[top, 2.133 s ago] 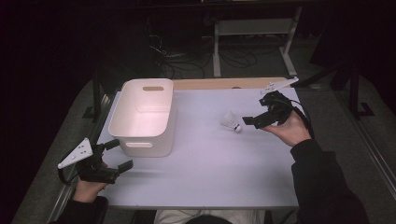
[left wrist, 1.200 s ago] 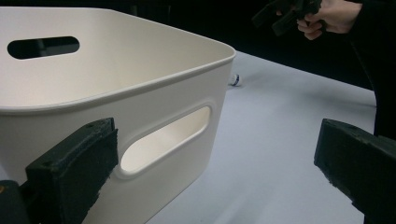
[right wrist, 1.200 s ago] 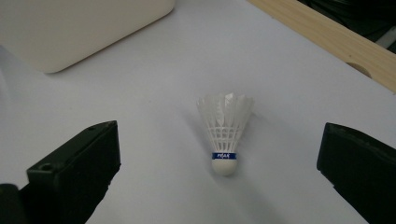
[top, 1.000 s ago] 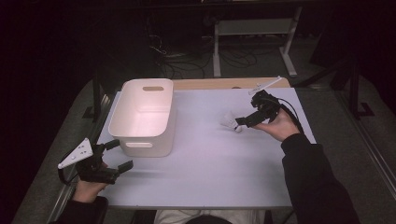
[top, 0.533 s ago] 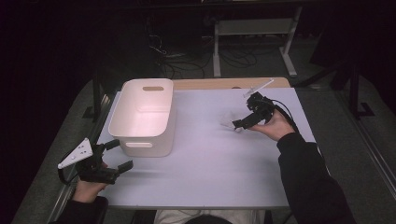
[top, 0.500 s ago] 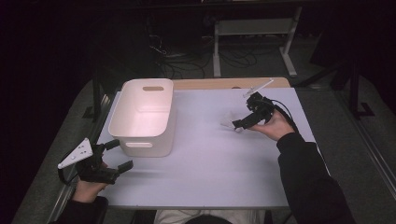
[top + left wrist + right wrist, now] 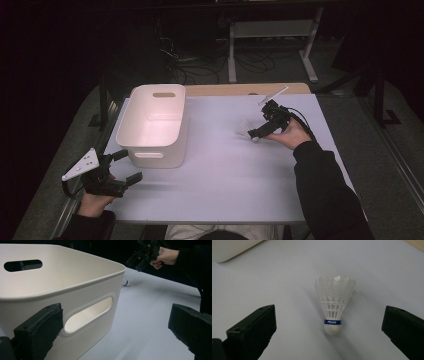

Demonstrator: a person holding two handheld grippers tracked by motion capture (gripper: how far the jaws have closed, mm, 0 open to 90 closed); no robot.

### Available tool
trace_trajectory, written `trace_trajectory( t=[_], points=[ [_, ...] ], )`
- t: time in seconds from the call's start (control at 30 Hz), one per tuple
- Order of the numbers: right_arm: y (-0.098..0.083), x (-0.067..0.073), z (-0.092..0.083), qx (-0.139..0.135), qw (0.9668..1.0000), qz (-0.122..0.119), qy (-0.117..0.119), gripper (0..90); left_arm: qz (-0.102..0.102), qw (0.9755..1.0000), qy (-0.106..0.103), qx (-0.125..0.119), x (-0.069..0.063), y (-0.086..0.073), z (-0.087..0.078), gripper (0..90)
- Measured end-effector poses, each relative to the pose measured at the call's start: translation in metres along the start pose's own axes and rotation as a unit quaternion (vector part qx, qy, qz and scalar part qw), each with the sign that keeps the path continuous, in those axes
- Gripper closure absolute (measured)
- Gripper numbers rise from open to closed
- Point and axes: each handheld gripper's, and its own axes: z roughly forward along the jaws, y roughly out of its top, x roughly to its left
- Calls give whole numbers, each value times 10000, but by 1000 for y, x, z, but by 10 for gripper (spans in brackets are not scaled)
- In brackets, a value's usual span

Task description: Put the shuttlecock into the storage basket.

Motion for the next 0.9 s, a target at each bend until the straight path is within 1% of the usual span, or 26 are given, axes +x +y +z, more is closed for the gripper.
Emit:
trace_trajectory(
  t=[0.27, 0.47, 0.53, 0.7, 0.9],
  points=[
    [-3, -8, 7, 38, 9999, 98, 29, 0, 5, 10000, 0, 2, 0, 0, 0, 0],
    [-5, -13, 13, 216, 9996, 155, 28, 0, 3, 10000, -5, 10, 0, 0, 0, 0],
    [-6, -15, 16, 245, 9995, 210, 47, 0, 5, 10000, -7, 10, 0, 0, 0, 0],
    [-8, -19, 22, 317, 9992, 241, 104, 0, 9, 10000, -9, 16, 0, 0, 0, 0],
    [-9, -21, 26, 336, 9990, 234, 150, 0, 14, 10000, -8, 25, 0, 0, 0, 0]
  ],
)
